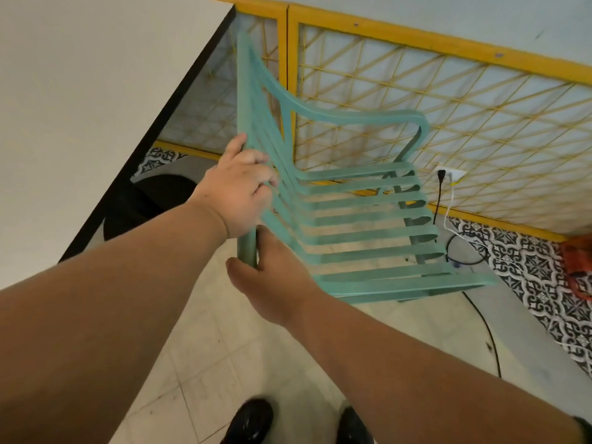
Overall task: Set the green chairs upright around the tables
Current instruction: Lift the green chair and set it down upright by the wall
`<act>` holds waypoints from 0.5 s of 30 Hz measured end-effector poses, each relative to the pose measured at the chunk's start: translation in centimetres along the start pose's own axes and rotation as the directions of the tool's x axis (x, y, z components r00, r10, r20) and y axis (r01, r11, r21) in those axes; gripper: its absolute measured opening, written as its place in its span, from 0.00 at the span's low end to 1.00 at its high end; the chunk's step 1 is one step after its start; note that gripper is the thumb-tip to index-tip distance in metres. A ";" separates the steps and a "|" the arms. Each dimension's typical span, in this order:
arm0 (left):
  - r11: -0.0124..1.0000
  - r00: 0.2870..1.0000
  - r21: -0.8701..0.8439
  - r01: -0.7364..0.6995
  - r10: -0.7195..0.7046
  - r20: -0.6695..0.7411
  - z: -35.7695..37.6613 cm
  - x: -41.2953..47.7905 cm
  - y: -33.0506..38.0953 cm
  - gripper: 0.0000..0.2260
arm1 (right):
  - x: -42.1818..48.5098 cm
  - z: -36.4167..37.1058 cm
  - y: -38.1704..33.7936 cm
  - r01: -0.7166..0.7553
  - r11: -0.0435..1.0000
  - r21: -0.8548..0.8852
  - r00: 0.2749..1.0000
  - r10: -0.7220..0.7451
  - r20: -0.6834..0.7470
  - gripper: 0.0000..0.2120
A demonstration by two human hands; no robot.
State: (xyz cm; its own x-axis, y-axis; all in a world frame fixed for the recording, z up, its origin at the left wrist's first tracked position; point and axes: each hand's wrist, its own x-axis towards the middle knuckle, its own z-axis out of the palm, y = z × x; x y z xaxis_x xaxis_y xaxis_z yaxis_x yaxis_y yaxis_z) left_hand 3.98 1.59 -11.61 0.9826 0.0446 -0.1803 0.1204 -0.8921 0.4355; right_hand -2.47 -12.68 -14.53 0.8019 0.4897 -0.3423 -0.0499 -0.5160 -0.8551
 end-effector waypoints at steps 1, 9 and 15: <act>1.000 1.000 -0.009 -0.002 0.002 0.005 -0.1 0.0 0.1 0.21 | 0.0 0.1 0.0 0.001 1.000 -0.012 1.000 -0.001 -0.006 0.13; 1.000 1.000 0.029 0.000 0.000 0.010 -0.2 -1.8 0.8 0.15 | -1.2 0.0 -0.5 -0.018 0.998 -0.057 1.000 0.017 -0.016 0.16; 0.998 1.000 0.067 0.013 -0.014 0.004 1.0 -3.3 1.9 0.15 | -3.2 -1.2 -0.1 -0.005 0.992 -0.128 1.000 0.009 0.026 0.14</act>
State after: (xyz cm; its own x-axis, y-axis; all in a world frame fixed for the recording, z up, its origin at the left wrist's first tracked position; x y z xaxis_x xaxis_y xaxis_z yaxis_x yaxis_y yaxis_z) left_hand 0.77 -0.67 -11.10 0.9802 0.0547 -0.1901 0.1237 -0.9194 0.3734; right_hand -4.31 -15.01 -12.86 0.7859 0.5032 -0.3595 0.0224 -0.6041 -0.7966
